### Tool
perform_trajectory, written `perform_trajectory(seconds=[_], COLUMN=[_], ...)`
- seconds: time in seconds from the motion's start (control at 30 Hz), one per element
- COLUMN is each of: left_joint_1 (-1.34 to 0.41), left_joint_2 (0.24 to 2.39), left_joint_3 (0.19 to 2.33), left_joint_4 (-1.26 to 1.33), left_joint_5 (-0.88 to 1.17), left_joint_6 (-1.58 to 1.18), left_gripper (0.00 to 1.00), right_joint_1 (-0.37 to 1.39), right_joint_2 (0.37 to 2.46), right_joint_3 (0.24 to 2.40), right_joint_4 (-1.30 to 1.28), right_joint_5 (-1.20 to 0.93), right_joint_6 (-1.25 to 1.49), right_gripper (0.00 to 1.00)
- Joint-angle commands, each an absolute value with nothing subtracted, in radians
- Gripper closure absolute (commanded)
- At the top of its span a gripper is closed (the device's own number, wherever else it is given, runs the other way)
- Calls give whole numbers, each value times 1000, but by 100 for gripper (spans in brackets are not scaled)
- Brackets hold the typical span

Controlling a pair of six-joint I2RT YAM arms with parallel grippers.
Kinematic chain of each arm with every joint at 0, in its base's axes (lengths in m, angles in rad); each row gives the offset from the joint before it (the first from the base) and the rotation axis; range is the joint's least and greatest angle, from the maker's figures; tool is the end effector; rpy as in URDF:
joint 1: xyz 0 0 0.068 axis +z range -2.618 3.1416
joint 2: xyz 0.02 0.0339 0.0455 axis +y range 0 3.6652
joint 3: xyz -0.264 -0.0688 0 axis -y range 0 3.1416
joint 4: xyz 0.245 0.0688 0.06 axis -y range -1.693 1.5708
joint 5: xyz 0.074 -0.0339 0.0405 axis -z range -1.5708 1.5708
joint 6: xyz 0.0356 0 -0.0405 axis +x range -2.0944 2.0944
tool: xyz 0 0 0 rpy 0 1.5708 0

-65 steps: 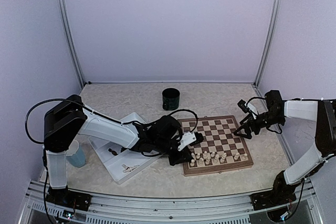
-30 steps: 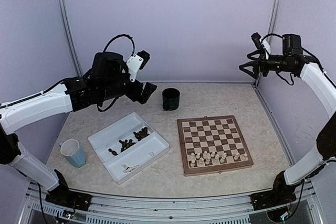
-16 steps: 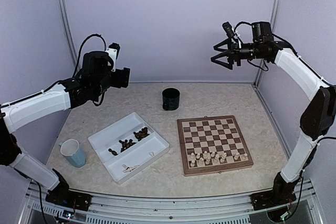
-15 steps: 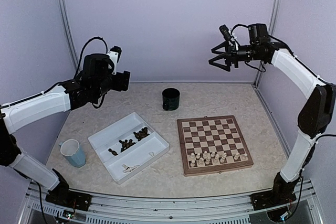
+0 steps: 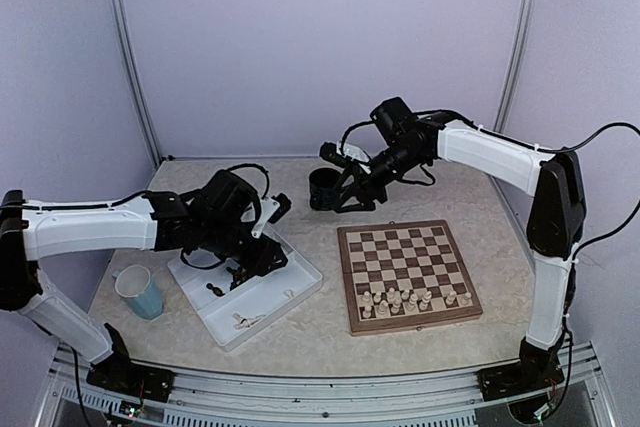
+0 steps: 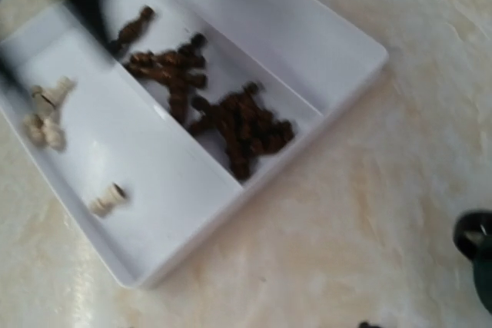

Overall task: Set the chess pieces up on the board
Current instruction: Pick up the pawn from the storage box.

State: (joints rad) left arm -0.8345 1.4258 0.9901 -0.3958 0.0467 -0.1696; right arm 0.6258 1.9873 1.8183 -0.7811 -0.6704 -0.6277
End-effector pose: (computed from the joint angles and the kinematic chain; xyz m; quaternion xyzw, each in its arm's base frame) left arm 0.2023 -0.2257 0.2448 0.3122 0.8784 -0.1929 0.3061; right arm 0.3418 0.2743 0.2900 -0.6088 0.6694 0.3130 0.2887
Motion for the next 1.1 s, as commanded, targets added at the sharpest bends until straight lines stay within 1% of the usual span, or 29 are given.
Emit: perform_trajectory(seconds=[0.0, 0.13, 0.3, 0.4, 0.63, 0.8, 0.97, 1.07], left_joint_1=[-895, -864, -870, -849, -875, -865, -843, -820], left_joint_2=[1539, 1648, 1713, 1746, 1829, 1905, 1913, 1900], left_joint_3=[1037, 1072, 1099, 1120, 1174, 1217, 1210, 1185], left_joint_4=[-484, -533, -541, -551, -563, -578, -579, -574], left_joint_5=[81, 128, 135, 134, 95, 103, 115, 117], left_joint_6=[-165, -100, 18, 48, 111, 83, 36, 8], left_gripper=[54, 59, 59, 59, 60, 70, 89, 92], right_joint_1=[625, 628, 629, 629, 629, 629, 629, 628], right_joint_2=[1999, 1978, 1943, 1933, 1922, 1913, 1906, 1911], right_joint_3=[1823, 1803, 1742, 1725, 1685, 1658, 1632, 1633], right_joint_4=[-824, -836, -824, -825, -829, -831, -830, -828], right_joint_5=[-633, -626, -601, -601, -606, -612, -607, -615], right_joint_6=[-667, -693, -714, -714, -724, -729, -733, -731], right_gripper=[39, 40, 41, 41, 42, 43, 44, 44])
